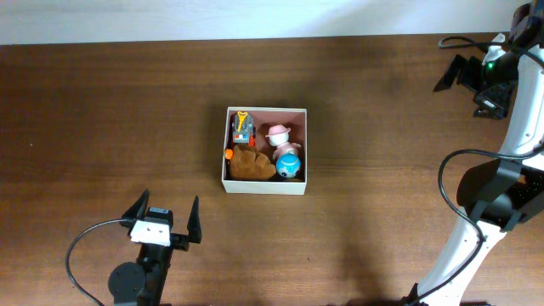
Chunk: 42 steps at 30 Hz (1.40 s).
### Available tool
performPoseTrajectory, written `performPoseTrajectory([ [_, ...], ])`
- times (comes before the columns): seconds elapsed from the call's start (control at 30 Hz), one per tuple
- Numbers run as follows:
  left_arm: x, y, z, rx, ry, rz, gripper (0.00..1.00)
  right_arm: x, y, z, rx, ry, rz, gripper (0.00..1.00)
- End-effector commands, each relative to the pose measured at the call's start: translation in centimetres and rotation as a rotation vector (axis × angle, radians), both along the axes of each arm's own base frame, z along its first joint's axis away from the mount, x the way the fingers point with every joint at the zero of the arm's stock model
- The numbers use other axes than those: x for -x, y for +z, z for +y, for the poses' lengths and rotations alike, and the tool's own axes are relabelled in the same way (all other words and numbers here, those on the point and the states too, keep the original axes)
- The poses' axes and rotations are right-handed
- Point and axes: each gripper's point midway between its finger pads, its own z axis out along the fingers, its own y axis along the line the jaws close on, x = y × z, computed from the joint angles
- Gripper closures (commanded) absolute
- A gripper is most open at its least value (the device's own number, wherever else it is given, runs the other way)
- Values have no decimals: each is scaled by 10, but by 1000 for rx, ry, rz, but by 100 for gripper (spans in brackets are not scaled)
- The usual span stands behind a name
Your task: Pack container
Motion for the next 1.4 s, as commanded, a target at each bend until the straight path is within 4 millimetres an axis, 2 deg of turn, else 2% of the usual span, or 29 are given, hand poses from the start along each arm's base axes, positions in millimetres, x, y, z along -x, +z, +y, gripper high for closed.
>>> performPoseTrajectory([
  [0.0,0,-2,1,-16,1,-5,1,0,5,4,-3,15,-13,1],
  [0.53,0,-2,1,-16,1,-5,0,0,5,4,-3,15,-13,1],
  [0.63,0,-2,1,-16,1,-5,1,-2,5,12,-3,35,-14,1],
  [0.7,0,-1,1,-16,1,-5,1,-3,13,22,3,56,-32,1],
  [0.8,0,-2,1,-16,1,-5,0,-1,37,46,21,108,-86,1],
  [0.9,0,-2,1,-16,1,-5,0,5,71,81,40,182,-166,1],
  [1.0,0,-2,1,-16,1,-5,0,10,106,106,141,254,-267,2],
  [1.07,0,-2,1,-16,1,-5,0,20,125,124,201,303,-313,1],
  [1.2,0,-2,1,-16,1,-5,0,41,159,146,377,360,-409,1],
  [1.37,0,-2,1,-16,1,-5,0,48,200,161,524,330,-665,1],
])
